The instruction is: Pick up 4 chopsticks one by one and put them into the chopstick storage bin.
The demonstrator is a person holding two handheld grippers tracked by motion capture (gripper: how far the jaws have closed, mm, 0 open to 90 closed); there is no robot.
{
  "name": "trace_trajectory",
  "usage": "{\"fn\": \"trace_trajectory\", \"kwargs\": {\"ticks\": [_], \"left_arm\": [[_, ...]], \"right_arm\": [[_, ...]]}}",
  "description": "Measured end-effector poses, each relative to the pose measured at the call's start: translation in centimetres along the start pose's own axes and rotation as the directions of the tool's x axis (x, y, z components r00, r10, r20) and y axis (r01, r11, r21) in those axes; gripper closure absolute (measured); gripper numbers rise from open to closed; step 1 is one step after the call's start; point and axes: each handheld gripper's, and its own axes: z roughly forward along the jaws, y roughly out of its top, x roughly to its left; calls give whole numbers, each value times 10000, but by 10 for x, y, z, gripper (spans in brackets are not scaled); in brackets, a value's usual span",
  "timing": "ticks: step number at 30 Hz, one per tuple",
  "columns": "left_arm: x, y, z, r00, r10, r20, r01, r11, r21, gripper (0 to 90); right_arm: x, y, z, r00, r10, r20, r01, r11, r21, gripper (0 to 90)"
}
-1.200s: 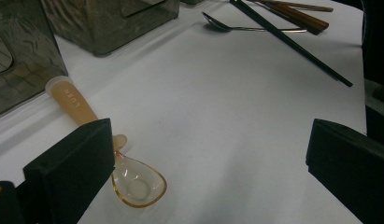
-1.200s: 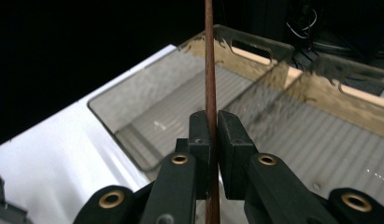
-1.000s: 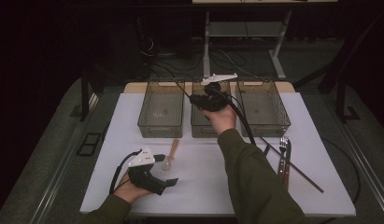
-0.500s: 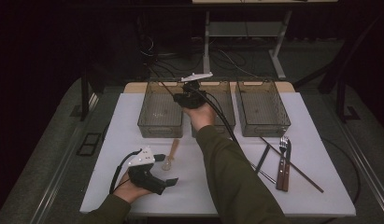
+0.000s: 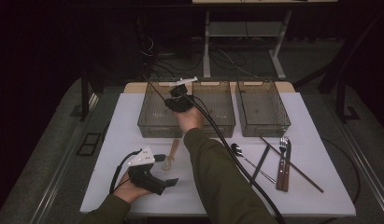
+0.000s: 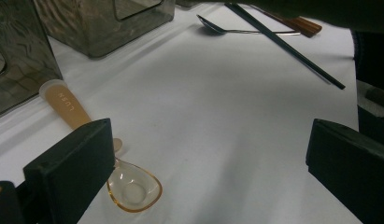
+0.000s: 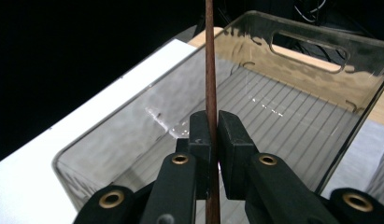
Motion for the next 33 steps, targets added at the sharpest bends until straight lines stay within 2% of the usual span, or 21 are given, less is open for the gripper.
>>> {"fn": "trace_trajectory", "kwargs": {"ticks": [10, 14, 17, 20, 25, 27, 30, 33], "left_arm": [[0, 0, 0, 10000, 6, 63, -6, 10000, 9, 4], [0, 0, 1, 10000, 24, 76, -24, 10000, 37, 4], [0, 0, 0, 10000, 6, 82, -6, 10000, 22, 4], [0, 0, 0, 10000, 6, 88, -6, 10000, 19, 4], [0, 0, 0, 10000, 23, 79, -23, 10000, 28, 4], [0, 0, 0, 10000, 31, 83, -31, 10000, 1, 4], [0, 0, 0, 10000, 18, 73, -18, 10000, -1, 4], [1, 0, 0, 10000, 74, 51, -74, 10000, -5, 4]], "right_arm": [[2, -6, 14, 9998, 209, -17, -208, 9996, 171, 839], [5, -7, 17, 9995, 257, 170, -262, 9991, 321, 834], [6, -8, 18, 9986, 156, 512, -175, 9992, 360, 681], [7, -7, 17, 9979, -34, 644, 11, 9994, 354, 610], [6, -5, 12, 9985, -323, 448, 300, 9982, 519, 543], [5, -5, 11, 9992, -344, 227, 327, 9970, 699, 527], [4, -4, 5, 9990, -386, 231, 365, 9959, 833, 483], [2, -3, -2, 9989, -467, -110, 474, 9954, 838, 448]]}}
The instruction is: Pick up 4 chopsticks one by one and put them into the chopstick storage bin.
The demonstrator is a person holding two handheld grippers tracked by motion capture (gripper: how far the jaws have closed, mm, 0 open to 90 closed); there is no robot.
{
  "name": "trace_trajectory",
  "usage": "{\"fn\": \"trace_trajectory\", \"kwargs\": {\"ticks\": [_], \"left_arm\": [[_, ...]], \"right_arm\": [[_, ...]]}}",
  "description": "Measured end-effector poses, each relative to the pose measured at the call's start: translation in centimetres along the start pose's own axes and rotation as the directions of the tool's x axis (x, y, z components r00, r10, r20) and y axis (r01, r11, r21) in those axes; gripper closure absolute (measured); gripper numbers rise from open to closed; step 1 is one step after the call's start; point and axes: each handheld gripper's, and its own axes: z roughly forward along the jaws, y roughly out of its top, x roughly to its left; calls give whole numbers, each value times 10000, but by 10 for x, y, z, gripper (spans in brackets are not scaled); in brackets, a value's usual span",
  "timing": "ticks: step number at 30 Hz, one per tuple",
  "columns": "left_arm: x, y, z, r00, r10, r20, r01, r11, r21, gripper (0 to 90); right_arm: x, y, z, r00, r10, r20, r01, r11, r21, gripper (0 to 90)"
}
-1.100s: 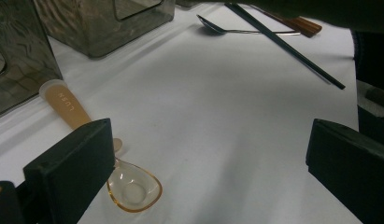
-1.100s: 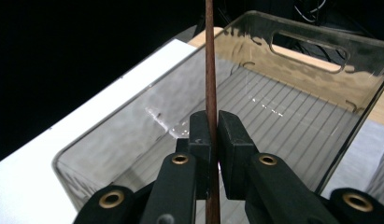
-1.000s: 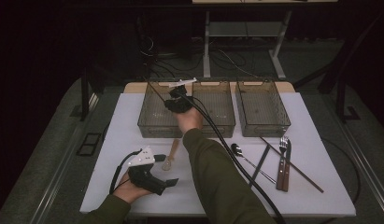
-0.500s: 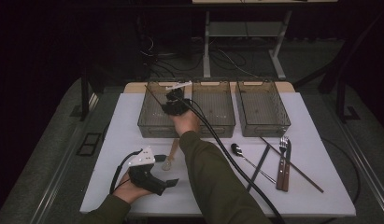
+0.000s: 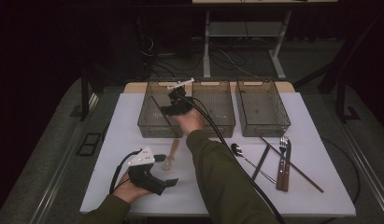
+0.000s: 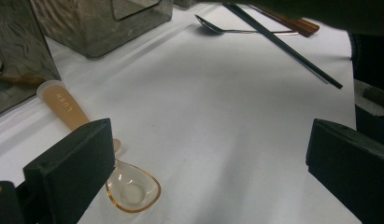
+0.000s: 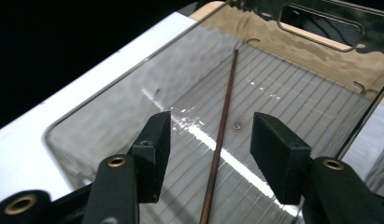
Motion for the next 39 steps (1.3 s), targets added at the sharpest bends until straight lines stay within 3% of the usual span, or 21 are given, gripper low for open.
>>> {"fn": "trace_trajectory", "kwargs": {"ticks": [6, 18, 27, 39], "left_arm": [[-1, 0, 0, 10000, -38, -15, 38, 10000, -46, 0], [0, -2, 3, 9997, -167, -153, 167, 9999, 31, 0], [3, -3, 5, 9994, -271, -218, 271, 9996, -24, 0], [3, -3, 5, 9997, -131, -226, 133, 9999, 58, 0]], "right_arm": [[-4, -3, -21, 9978, -256, -617, 259, 9997, 37, 318], [-20, -22, -70, 9924, -896, -846, 877, 9958, -260, 155], [-28, -40, -96, 9843, -1567, -813, 1545, 9874, -332, 134], [-39, -68, -127, 9839, -1563, -864, 1520, 9869, -540, 102]]}}
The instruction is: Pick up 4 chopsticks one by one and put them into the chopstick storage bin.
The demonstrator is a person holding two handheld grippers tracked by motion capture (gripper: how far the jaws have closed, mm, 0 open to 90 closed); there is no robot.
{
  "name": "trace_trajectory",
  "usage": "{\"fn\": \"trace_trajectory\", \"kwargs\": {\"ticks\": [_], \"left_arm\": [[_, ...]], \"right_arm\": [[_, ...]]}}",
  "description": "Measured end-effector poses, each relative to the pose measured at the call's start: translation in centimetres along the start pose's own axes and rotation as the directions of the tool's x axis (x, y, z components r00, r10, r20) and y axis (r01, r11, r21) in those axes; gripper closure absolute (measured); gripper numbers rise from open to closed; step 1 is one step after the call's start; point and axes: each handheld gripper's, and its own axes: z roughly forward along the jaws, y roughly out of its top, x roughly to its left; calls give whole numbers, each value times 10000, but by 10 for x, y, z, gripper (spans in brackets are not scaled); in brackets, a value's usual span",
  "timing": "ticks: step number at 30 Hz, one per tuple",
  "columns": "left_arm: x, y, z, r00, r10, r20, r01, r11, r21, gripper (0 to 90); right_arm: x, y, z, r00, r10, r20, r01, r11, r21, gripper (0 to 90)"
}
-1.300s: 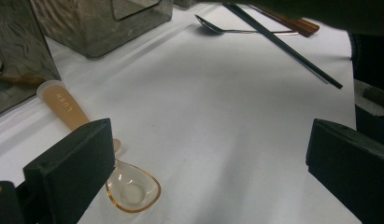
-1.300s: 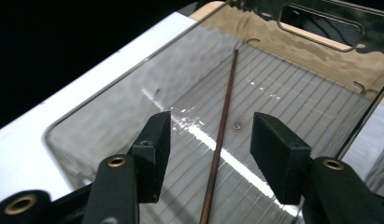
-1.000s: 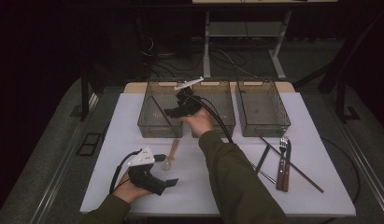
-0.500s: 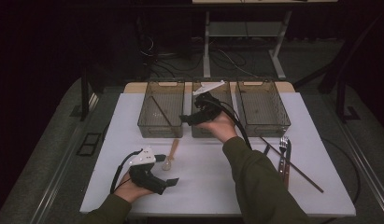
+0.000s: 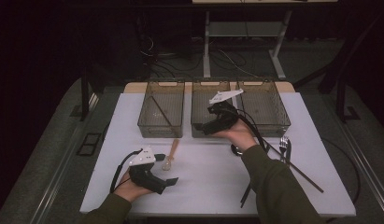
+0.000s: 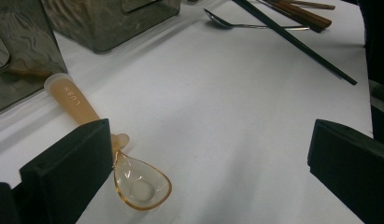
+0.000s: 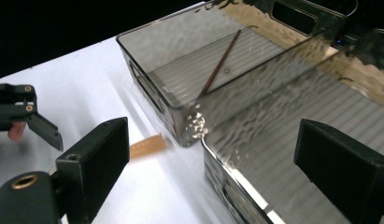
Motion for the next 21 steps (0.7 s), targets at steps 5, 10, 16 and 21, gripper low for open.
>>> {"fn": "trace_trajectory", "kwargs": {"ticks": [5, 10, 16, 21], "left_arm": [[0, 0, 1, 10000, 62, -28, -62, 10000, 73, 0], [-1, 0, 0, 10000, 53, -68, -53, 10000, 31, 0], [0, 0, 1, 9999, 81, -147, -79, 9999, 87, 0], [-1, 0, 0, 9999, 81, -145, -79, 9999, 132, 0]], "right_arm": [[-3, -14, -13, 10000, -51, 86, 52, 9999, -151, 102], [-4, -30, -26, 9998, -41, -193, 39, 9999, -102, 136], [-7, -50, -45, 9994, -31, -337, 26, 9999, -150, 137], [-12, -66, -59, 9993, 298, -214, -303, 9993, -219, 121]]}}
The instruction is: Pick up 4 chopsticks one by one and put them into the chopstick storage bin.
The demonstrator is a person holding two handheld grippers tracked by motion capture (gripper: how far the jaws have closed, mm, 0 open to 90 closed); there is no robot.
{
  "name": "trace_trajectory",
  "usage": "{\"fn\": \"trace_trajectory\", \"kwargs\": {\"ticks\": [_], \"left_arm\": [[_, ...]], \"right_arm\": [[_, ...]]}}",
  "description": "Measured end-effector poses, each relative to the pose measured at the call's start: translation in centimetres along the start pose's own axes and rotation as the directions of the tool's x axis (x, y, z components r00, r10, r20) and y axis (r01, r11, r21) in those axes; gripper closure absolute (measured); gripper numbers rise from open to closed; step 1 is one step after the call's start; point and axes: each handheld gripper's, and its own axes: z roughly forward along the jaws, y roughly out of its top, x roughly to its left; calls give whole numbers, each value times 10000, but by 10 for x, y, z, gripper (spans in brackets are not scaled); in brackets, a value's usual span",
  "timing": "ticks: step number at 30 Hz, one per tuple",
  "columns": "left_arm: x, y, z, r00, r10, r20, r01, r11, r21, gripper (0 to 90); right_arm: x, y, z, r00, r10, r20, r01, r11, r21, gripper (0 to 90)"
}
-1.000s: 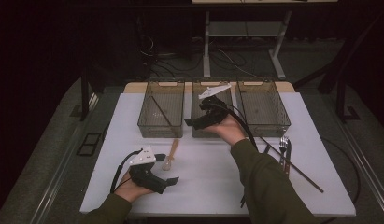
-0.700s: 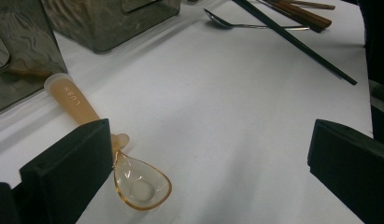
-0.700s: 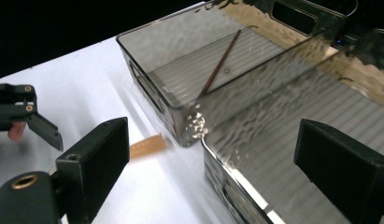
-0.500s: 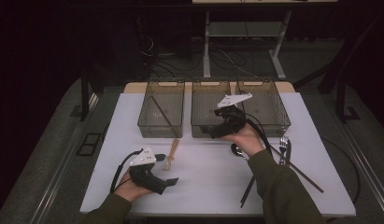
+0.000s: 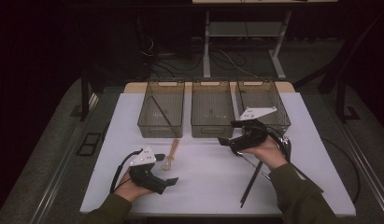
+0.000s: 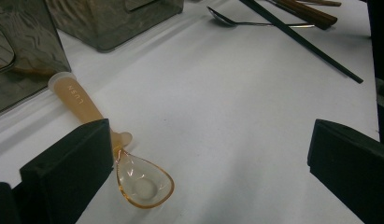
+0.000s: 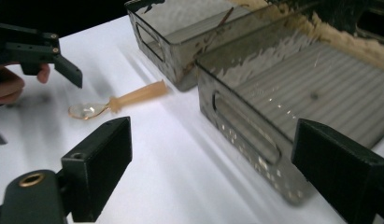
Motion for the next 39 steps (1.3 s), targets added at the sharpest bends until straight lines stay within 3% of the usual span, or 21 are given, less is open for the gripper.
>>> {"fn": "trace_trajectory", "kwargs": {"ticks": [8, 14, 23, 36, 39], "left_arm": [[0, 0, 0, 10000, 27, 10, -27, 10000, -32, 0], [-1, 0, 0, 10000, 32, 28, -31, 10000, -49, 0], [-1, 0, -1, 10000, -6, 36, 7, 10000, -86, 0], [-1, 1, -2, 10000, 41, 13, -40, 10000, -75, 0], [-1, 1, -2, 10000, 42, 2, -42, 10000, -71, 0]], "right_arm": [[-9, -22, -20, 9979, 181, 615, -190, 9997, 140, 122], [-16, -37, -35, 9956, 660, 666, -661, 9978, -12, 122], [-25, -52, -59, 9926, 817, 904, -785, 9962, -375, 122], [-34, -82, -96, 9842, 917, 1514, -963, 9951, 234, 144], [-37, -91, -102, 9799, 989, 1734, -1090, 9928, 495, 188]]}}
